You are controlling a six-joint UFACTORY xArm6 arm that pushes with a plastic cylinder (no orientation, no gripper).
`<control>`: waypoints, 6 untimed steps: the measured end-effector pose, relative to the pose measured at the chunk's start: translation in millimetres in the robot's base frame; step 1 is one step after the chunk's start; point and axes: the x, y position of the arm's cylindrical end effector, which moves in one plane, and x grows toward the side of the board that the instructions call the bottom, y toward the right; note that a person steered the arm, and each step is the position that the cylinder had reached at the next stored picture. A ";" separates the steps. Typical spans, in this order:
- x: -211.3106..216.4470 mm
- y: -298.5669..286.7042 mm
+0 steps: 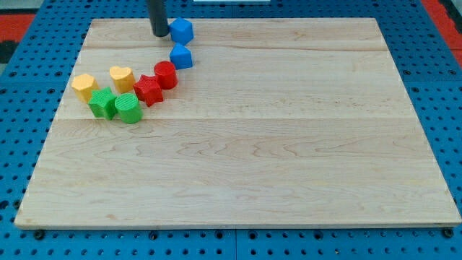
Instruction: Push the blue triangle right and up a bit
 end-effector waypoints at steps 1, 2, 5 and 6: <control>0.0 22.5; 8.5 12.4; 92.7 -4.9; 77.0 60.6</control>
